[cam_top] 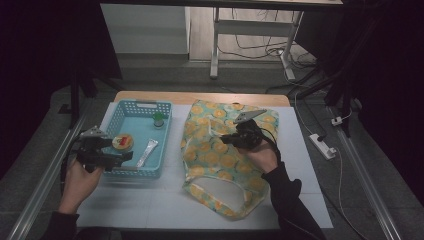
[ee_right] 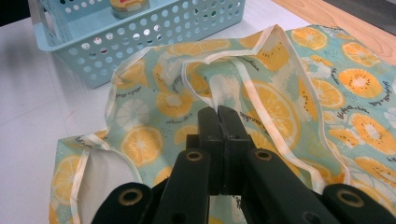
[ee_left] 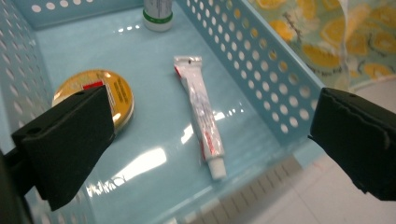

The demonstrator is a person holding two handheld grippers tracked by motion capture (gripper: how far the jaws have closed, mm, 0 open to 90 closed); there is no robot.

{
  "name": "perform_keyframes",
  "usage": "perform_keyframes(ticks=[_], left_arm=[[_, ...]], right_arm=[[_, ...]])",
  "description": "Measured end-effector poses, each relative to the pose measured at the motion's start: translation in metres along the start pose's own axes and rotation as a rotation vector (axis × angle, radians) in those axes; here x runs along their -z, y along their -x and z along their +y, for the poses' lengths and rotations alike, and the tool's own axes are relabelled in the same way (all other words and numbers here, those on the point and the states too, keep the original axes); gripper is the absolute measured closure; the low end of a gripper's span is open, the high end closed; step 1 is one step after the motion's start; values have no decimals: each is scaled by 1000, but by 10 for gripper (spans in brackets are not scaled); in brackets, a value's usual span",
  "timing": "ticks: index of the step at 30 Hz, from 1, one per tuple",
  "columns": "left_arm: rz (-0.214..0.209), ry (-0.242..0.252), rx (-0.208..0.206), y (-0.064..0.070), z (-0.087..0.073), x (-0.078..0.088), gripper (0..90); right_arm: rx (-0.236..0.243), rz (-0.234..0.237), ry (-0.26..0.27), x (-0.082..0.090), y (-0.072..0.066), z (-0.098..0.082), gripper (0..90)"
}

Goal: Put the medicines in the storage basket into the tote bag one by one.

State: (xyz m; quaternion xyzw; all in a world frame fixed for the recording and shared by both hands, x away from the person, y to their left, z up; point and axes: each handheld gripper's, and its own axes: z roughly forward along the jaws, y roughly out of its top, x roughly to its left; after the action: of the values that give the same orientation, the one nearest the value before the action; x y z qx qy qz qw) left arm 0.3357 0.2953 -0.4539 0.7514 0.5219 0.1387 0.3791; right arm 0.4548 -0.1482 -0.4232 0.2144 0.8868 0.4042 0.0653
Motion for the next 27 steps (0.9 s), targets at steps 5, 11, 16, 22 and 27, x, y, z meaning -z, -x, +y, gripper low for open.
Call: perform_keyframes(ticks=[5,11,16,22,27], left_arm=[[12,-47,-31,-11,17,-17,13],[35,-105,-54,-25,34,-42,11],[47,-161,-69,-36,44,-63,4],[70,-232,-86,-48,48,-88,0],[79,-280,-69,-53,50,-102,0]], right_arm=[[-1,1,-1,0,1,0,900],[-3,4,-4,0,1,-1,900],[-2,3,-3,0,2,-1,900],[-3,5,0,1,3,-2,900],[-6,4,0,2,4,-2,900]])
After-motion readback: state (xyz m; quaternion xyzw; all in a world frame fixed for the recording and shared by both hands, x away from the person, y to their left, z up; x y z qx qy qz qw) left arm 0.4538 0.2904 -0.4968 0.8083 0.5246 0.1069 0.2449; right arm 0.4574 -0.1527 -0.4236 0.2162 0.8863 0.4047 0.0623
